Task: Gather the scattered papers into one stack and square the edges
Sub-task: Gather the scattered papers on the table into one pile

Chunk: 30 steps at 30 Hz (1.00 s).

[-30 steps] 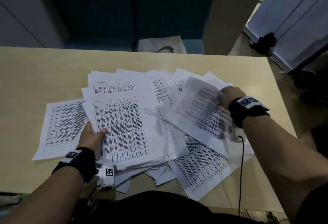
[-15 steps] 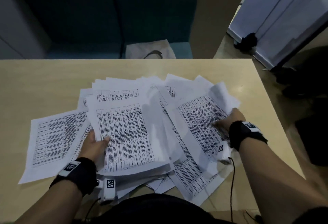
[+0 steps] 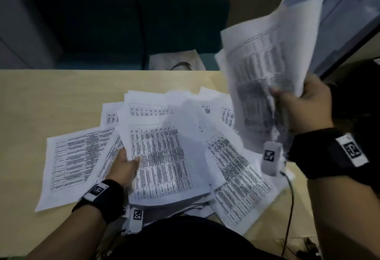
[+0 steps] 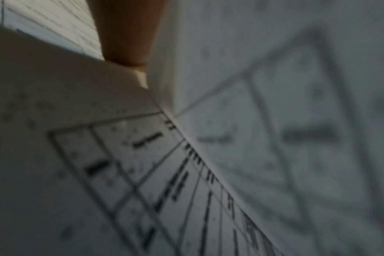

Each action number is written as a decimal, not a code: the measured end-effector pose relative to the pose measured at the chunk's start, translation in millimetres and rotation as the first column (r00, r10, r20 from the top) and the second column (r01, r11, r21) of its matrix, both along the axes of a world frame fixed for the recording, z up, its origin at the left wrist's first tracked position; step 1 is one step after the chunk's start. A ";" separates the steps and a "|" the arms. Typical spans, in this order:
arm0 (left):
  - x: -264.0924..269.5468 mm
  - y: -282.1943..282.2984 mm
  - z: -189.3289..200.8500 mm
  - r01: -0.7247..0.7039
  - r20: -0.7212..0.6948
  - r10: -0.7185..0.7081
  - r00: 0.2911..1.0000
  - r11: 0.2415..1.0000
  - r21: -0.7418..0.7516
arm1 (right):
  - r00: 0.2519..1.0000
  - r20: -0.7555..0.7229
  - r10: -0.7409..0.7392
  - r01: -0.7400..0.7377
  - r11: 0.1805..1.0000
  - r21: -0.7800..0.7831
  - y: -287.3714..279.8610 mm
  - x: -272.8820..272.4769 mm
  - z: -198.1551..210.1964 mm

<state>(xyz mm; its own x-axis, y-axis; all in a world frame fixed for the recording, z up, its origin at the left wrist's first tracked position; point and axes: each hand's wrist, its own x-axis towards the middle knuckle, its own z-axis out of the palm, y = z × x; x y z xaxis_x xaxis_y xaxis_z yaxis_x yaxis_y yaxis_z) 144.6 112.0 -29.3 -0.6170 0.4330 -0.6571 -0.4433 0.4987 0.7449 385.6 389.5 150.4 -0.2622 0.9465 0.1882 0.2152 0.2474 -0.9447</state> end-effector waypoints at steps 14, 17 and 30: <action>16.4 9.2 17.5 0.245 -0.102 -0.247 0.964 0.969 -0.038 | 0.694 0.610 0.382 -0.120 0.897 -0.426 -80.3 -69.6 -170.3; 14.2 4.7 9.5 0.166 -0.156 -0.176 0.972 0.983 -0.074 | 0.697 0.615 0.368 -0.109 0.903 -0.416 -70.5 -64.4 -171.3; 1.5 -10.0 9.0 0.073 -0.135 -0.079 0.988 0.996 -0.049 | 0.158 0.924 0.349 -0.068 0.937 -0.343 -5.4 5.1 -177.8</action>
